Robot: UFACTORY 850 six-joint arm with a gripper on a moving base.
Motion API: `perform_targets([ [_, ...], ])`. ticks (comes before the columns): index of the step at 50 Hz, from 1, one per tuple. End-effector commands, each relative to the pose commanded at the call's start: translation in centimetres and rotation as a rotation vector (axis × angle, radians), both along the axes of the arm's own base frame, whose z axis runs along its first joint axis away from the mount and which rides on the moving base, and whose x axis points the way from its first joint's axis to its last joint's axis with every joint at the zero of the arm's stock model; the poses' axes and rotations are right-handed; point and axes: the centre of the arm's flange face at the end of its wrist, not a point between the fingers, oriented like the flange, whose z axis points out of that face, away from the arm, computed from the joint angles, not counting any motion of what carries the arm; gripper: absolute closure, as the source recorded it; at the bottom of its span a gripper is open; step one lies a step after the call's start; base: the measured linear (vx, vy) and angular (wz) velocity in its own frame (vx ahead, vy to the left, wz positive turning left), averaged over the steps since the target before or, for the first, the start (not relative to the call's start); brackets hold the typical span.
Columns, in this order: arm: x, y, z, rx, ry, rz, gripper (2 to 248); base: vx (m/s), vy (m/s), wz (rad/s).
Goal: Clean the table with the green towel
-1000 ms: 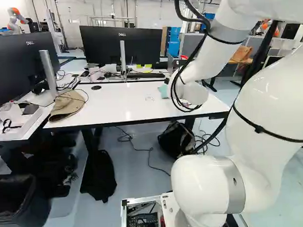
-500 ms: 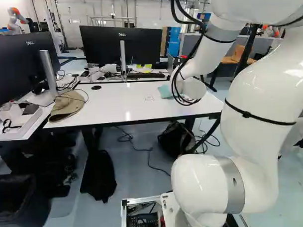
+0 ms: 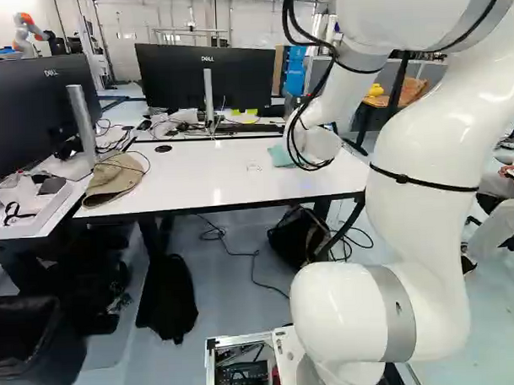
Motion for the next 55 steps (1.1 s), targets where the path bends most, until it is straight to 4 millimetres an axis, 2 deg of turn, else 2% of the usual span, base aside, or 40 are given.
perform_targets([
  [17, 3.1, 0.2, -0.9, 0.018, 0.056, 0.006, 3, 0.0, 0.0, 0.0],
  [55, 8.3, 0.0, -3.4, 0.085, 0.243, -0.018, 3, 0.0, 0.0, 0.0],
])
